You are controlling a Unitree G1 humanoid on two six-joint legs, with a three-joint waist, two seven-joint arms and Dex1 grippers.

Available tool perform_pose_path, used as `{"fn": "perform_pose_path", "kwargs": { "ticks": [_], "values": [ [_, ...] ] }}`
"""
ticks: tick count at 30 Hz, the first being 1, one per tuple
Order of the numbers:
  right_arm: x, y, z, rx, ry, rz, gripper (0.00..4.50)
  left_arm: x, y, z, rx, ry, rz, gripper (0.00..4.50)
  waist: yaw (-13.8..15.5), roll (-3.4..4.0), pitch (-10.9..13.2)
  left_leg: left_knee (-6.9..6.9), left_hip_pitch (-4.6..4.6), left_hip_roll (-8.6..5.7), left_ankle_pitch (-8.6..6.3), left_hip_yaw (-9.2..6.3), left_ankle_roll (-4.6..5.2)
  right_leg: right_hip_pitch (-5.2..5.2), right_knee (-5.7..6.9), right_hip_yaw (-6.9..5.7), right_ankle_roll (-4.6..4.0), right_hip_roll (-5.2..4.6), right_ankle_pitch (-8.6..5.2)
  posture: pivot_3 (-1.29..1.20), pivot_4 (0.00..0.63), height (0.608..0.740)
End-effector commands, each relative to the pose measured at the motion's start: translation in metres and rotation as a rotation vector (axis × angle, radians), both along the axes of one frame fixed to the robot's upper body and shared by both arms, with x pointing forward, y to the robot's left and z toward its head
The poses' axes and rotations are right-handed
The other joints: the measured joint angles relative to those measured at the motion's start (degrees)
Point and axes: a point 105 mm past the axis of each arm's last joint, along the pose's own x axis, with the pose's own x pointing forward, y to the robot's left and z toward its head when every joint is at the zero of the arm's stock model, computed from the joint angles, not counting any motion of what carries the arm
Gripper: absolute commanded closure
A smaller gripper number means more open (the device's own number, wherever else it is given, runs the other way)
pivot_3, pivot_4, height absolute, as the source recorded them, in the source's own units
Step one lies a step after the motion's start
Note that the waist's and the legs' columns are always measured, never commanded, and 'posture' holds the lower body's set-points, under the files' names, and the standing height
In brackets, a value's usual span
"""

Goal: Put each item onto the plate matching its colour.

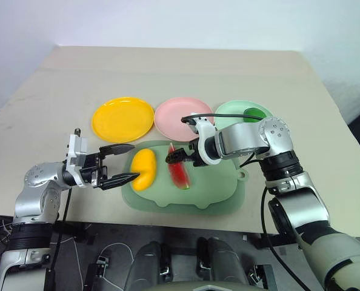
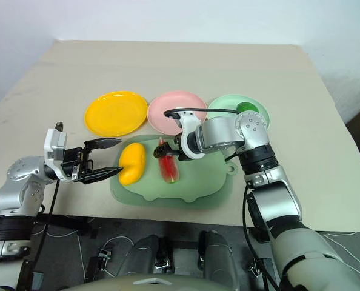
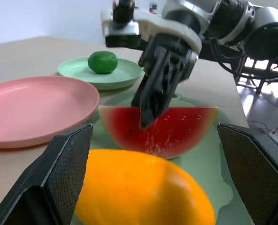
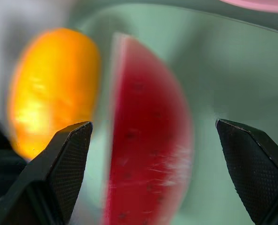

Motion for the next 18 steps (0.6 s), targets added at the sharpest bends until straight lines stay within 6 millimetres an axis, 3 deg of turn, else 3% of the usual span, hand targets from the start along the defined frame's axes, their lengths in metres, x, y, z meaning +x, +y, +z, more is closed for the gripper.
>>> {"fn": "perform_pose_path", "kwargs": {
  "ticks": [1,9,15,18],
  "values": [
    [-0.003,-0.001,0.011,-0.047,-0.075,0.045,0.01,-0.002,-0.003,0.01,-0.006,-0.026,-0.007,0.0,0.01,0.0,0.0,0.0,0.0,0.0,0.0,0.0,0.0,0.0,0.0,0.0,0.0,0.0,0.0,0.0,0.15,0.696],
    [-0.007,-0.005,0.017,-0.112,-0.117,0.123,0.01,-0.001,-0.01,0.018,-0.014,-0.028,-0.001,0.0,0.12,0.0,0.0,0.0,0.0,0.0,0.0,0.0,0.01,0.0,-0.02,0.0,0.01,0.0,0.0,0.0,0.15,0.696],
    [-0.016,-0.001,0.009,-0.107,-0.09,0.2,0.01,0.0,-0.012,0.02,-0.015,-0.027,0.011,0.0,0.17,0.0,0.0,0.0,0.0,0.01,0.0,0.0,0.01,0.0,-0.02,0.0,0.0,0.0,0.0,0.0,0.15,0.696],
    [-0.018,-0.002,0.008,-0.122,-0.088,0.216,0.56,0.001,-0.012,0.02,-0.017,-0.027,0.017,0.0,0.2,0.0,0.0,0.0,0.0,0.0,0.0,0.0,0.01,0.0,-0.03,0.0,0.01,0.0,0.0,0.0,0.15,0.696]
  ]
}}
